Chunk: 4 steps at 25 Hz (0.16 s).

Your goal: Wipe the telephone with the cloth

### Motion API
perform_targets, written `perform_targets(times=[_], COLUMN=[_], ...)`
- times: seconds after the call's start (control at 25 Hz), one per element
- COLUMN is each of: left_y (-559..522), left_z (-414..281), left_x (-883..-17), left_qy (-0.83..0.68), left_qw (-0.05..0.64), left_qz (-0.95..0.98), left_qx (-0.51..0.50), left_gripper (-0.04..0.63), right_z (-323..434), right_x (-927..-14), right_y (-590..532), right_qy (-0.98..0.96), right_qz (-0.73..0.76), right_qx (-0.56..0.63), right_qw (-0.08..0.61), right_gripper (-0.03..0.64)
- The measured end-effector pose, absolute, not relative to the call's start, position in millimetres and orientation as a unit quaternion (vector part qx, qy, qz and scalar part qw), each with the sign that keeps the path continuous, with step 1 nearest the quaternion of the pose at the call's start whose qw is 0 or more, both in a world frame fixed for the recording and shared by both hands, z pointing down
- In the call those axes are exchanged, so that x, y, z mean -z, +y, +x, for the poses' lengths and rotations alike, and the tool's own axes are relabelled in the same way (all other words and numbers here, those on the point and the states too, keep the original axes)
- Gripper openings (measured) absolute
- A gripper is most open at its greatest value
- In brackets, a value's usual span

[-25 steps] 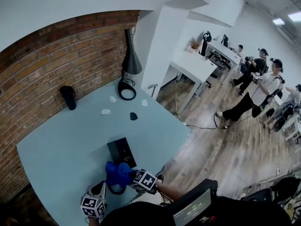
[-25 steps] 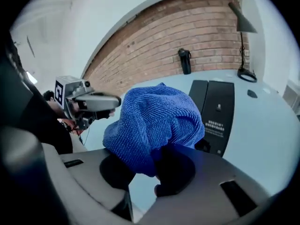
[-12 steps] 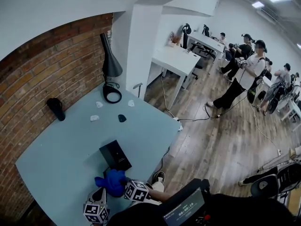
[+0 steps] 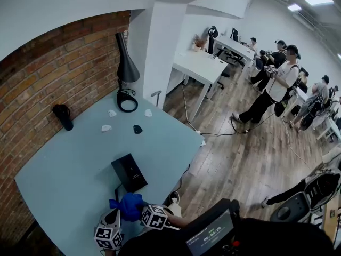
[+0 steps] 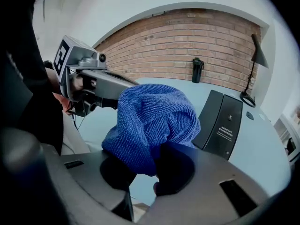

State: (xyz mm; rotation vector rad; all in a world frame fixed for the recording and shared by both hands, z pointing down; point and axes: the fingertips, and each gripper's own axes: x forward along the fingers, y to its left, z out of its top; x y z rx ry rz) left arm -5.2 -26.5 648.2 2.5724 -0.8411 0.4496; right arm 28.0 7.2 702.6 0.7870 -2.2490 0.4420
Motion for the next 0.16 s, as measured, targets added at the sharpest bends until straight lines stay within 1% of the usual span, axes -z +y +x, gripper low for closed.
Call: perform_targets(times=[0.16], left_y=[-12], left_z=[-6], left_x=[-657], left_qy=[-0.290], left_qw=[0.197], left_qz=[0.919], left_qx=[-0.181], left_gripper=[0.011], right_z=[36], right_x=[-706], right_y=[30], right_qy=[-0.863], right_qz=[0.302], right_qx=[-0.199], right_qw=[0.354], right_gripper=[0.087])
